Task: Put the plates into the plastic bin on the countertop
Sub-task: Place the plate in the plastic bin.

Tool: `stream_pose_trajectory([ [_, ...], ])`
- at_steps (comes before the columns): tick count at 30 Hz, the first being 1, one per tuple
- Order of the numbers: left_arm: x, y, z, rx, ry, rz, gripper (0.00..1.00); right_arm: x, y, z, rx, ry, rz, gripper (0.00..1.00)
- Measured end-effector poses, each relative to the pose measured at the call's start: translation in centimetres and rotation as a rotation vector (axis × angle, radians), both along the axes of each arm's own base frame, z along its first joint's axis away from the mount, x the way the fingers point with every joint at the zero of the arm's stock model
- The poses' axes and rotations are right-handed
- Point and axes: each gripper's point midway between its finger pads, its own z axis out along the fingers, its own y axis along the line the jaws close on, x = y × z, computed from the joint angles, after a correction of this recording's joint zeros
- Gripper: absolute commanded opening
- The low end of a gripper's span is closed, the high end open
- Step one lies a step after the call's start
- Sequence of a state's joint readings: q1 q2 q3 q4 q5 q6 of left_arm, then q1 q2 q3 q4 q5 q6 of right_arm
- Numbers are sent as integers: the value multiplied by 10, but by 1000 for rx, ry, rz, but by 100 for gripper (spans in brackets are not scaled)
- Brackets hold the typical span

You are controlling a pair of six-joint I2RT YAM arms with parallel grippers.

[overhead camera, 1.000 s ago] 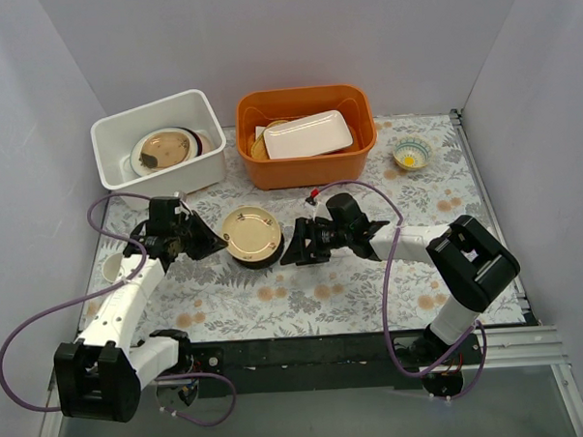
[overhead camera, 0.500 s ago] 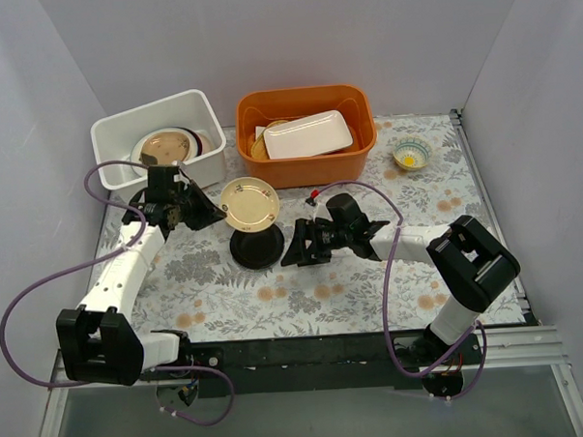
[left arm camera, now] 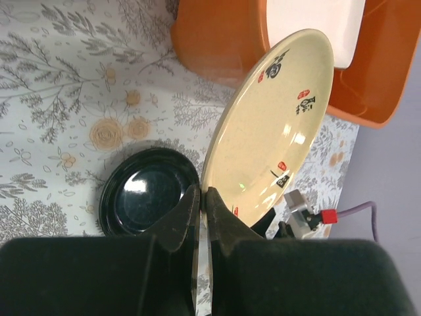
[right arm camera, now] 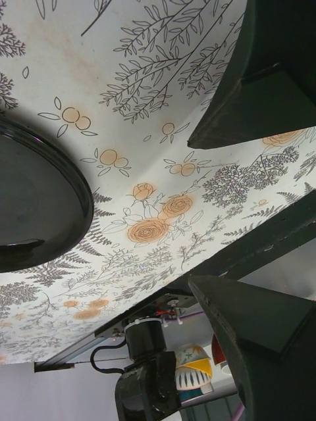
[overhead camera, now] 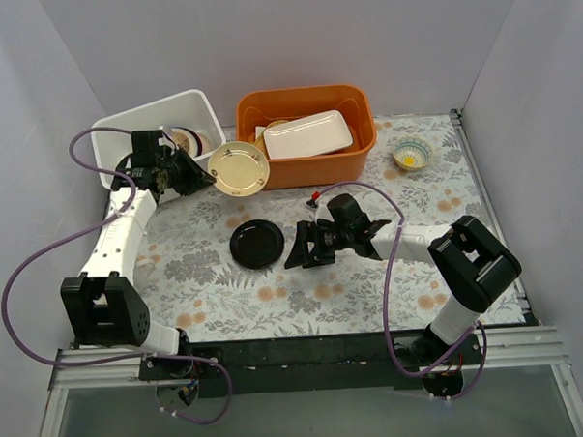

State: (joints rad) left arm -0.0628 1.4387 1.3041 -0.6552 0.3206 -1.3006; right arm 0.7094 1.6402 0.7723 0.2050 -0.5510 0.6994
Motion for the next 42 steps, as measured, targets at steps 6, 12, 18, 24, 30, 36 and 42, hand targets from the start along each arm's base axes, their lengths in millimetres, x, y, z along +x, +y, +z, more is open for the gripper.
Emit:
stream_pose_trajectory([
  [6,26,34,13,-52,-16,52,0,1,-1,0,-1,-1,-2,84],
  [12,45,69,15,-82,-5,109,0,1,-1,-1,-3,-5,-1,84],
  [18,62,90,23,-99,-20,131,0,2,-3,-1,-6,-5,-3,84],
  [24,66,107,25,-130,-23,159,0,1,-4,-3,-12,-3,0,84],
  [30,75,125,26,-176,-29,203,0,1,-5,-4,-17,-2,1,84],
  [36,93,143,22,-200,-31,239,0,1,-6,-5,-26,-3,-1,84],
  [42,103,160,8,-216,-15,279,0,1,-7,-6,-35,-6,1,84],
])
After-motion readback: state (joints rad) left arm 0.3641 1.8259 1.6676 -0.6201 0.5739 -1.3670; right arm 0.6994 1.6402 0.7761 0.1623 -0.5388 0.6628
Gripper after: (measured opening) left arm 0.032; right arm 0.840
